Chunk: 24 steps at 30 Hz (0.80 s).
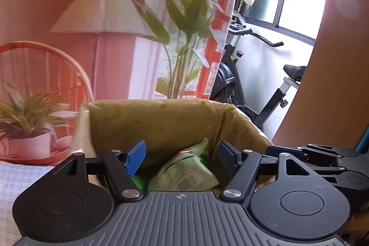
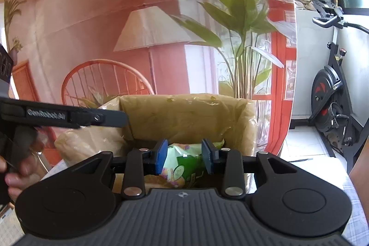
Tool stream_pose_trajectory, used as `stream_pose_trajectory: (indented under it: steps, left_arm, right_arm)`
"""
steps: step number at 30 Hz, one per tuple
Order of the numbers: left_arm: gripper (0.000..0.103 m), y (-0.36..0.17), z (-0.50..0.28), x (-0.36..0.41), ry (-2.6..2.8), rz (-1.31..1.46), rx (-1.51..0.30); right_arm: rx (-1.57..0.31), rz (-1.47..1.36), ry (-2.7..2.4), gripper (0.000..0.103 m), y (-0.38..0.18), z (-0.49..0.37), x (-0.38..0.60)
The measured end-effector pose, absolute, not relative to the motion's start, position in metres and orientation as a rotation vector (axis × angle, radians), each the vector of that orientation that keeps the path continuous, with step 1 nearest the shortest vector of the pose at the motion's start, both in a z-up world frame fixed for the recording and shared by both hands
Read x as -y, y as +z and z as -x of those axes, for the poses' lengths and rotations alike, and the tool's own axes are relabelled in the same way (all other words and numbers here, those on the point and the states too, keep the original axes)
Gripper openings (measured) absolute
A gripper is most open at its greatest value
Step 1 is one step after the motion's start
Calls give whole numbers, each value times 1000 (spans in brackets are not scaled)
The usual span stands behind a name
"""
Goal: Organize snacks
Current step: 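Lower the pale green bag into the lined box and open the left gripper, then move both grippers from the lined box down to the orange snack bags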
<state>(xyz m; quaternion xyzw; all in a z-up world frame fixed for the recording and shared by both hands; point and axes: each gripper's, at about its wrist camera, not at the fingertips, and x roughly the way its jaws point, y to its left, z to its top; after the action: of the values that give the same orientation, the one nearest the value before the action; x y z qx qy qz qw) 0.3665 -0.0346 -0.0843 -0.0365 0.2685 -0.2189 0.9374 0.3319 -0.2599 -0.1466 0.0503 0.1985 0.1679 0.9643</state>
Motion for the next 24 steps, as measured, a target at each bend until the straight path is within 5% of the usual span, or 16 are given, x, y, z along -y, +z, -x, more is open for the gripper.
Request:
stream_pose_trajectory:
  steps: [24]
  left_arm:
    - [77, -107, -293, -52, -369, 70, -595]
  right_arm:
    - [-446, -103, 322, 43, -170, -262, 249]
